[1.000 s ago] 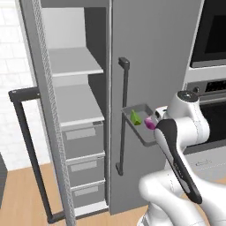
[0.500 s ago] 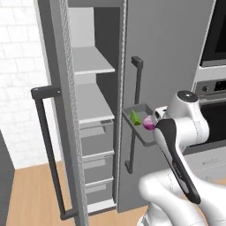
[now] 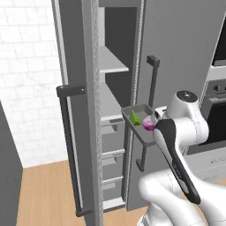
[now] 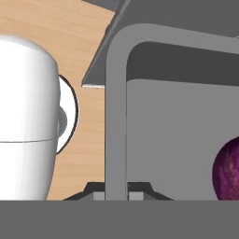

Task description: Take the meat container that has the shrimp and place it on the second highest rack of the freezer. Then take the vegetable container that has the onion and lemon wedge and place it on the highest rack of the freezer.

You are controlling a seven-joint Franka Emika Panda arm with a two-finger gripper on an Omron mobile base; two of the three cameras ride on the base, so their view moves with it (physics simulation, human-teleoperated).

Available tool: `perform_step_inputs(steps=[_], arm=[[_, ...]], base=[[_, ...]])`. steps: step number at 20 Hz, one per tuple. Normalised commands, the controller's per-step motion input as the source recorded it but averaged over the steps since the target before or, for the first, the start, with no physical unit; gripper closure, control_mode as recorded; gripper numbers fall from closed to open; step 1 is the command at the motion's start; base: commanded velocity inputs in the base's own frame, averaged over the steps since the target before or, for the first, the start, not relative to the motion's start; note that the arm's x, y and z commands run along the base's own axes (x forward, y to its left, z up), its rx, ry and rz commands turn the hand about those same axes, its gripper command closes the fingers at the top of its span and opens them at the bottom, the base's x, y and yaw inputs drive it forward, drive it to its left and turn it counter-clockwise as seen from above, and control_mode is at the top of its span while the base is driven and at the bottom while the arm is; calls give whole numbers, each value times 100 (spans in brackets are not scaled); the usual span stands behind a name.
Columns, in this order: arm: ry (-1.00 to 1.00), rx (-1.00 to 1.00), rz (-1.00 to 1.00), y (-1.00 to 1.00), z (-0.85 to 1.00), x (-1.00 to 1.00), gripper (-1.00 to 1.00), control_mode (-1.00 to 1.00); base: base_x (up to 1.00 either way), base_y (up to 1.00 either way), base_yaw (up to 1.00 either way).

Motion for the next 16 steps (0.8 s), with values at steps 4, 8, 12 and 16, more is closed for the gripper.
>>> perform_step_inputs(steps=[4,8,12,16], arm=[[0,0,0,0,0,0,100,100],[0,0,0,0,0,0,100,100],[0,0,0,0,0,0,100,100],[0,0,0,0,0,0,100,100]], base=[[39,2,0],[38,30,0],[32,32,0],[23,34,0]])
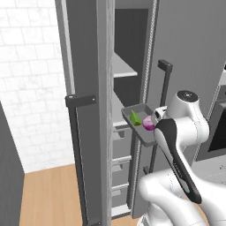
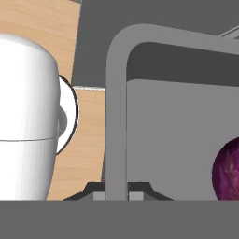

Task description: Take the meat container that has the shrimp and place it on the second highest rack of the freezer. Then take the vegetable container that has the onion and lemon wedge and place it on the highest rack of the freezer.

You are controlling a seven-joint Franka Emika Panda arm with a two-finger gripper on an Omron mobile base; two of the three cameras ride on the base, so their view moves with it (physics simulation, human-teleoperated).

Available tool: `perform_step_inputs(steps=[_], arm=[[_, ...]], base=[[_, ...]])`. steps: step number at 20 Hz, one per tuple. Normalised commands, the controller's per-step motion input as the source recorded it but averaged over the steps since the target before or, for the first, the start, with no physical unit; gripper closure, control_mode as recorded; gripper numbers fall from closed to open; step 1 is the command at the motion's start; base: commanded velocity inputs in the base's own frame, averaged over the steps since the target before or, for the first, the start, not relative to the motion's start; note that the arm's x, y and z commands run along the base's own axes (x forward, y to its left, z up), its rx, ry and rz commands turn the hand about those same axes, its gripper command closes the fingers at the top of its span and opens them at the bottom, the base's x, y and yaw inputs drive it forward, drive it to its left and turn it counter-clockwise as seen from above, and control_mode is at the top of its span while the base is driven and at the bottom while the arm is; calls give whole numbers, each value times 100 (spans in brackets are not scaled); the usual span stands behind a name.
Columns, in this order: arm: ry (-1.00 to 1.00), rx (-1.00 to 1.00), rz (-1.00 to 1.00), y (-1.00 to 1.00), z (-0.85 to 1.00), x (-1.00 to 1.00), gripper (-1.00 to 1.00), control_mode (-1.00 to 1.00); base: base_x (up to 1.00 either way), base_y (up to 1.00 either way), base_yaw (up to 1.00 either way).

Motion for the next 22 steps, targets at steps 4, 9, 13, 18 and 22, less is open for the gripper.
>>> perform_step_inputs(steps=[4,9,13,18,22], arm=[[0,0,0,0,0,0,100,100],[0,0,0,0,0,0,100,100],[0,0,0,11,0,6,100,-100],[0,0,0,1,-2,41,100,-100],[0,0,1,14,-3,42,100,-100]], base=[[25,34,0],[23,18,0],[3,4,0],[0,0,0],[0,0,0]])
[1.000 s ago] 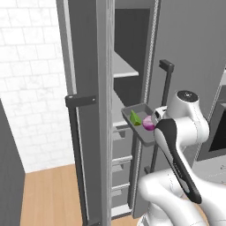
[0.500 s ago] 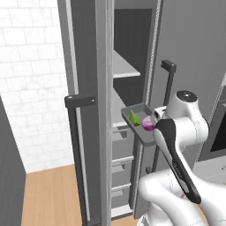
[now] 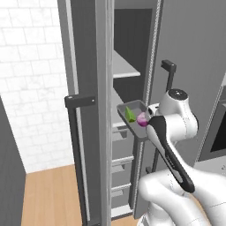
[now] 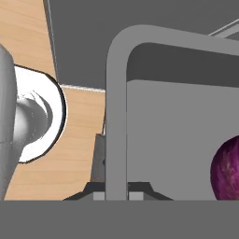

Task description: Take the meat container that has the shrimp and place it on the second highest rack of the freezer. Then take the vegetable container that has the onion and lemon wedge and place it on the highest rack of the freezer.

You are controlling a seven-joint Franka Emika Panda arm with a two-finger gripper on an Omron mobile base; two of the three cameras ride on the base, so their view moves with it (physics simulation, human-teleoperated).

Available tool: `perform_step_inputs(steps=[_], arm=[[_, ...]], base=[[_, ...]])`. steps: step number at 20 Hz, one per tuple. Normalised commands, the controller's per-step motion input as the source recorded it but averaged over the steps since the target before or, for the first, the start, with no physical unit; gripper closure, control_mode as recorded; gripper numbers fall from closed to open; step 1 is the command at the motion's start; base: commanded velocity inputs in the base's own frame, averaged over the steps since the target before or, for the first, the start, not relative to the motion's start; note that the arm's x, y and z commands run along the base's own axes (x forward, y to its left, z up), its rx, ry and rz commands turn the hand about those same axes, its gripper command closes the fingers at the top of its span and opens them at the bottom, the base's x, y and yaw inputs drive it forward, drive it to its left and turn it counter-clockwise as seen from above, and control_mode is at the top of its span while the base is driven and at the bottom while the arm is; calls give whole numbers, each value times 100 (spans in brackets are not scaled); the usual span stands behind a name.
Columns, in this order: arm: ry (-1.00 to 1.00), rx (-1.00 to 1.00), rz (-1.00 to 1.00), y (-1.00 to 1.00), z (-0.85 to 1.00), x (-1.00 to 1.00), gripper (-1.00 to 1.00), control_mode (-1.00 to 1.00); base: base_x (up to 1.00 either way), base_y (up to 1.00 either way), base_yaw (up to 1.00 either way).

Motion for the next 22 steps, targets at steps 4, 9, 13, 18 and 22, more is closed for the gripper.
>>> perform_step_inputs(steps=[4,9,13,18,22], arm=[[-10,0,0,11,54,0,100,-100],[-9,8,0,4,91,5,100,-100],[0,6,1,21,75,48,100,-100],[0,0,1,37,37,68,100,-100],[0,0,0,34,26,61,100,-100]], base=[[0,0,0],[0,0,0],[0,0,0],[0,0,0],[0,0,0]])
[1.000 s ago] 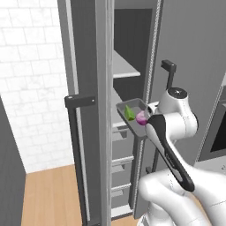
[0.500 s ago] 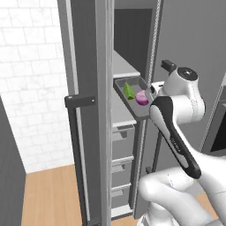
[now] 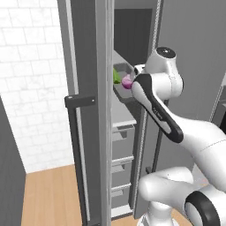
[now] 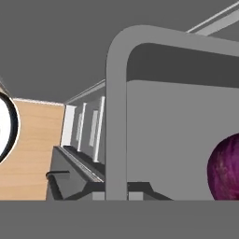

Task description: Take the meat container that has the shrimp and place it on the second highest rack of the freezer. Then take the vegetable container that has the onion and lemon wedge and place it on the highest rack of the freezer.

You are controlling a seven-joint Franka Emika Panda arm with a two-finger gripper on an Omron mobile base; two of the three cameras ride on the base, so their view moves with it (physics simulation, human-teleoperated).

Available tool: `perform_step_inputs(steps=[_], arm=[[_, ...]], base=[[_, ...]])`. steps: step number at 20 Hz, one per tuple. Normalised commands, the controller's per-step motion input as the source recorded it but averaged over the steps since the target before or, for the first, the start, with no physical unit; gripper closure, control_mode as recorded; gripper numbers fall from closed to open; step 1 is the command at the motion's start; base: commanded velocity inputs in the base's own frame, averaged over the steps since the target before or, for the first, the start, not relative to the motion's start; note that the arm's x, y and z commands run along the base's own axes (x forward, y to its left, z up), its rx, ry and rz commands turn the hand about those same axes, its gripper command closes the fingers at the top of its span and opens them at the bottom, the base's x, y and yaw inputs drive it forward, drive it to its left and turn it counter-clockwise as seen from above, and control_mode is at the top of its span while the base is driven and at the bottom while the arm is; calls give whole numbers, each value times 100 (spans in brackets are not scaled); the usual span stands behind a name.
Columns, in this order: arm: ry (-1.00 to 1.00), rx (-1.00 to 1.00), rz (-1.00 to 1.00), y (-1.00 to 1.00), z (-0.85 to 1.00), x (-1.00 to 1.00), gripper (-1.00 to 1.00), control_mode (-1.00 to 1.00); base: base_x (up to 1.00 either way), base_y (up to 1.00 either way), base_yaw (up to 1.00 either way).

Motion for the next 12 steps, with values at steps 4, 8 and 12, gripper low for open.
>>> perform_step_inputs(steps=[4,8,12], arm=[[0,0,-4,13,35,52,100,-100],[0,0,-10,0,33,51,100,-100],[0,0,-10,0,14,57,100,-100]], base=[[0,0,0],[0,0,0],[0,0,0]])
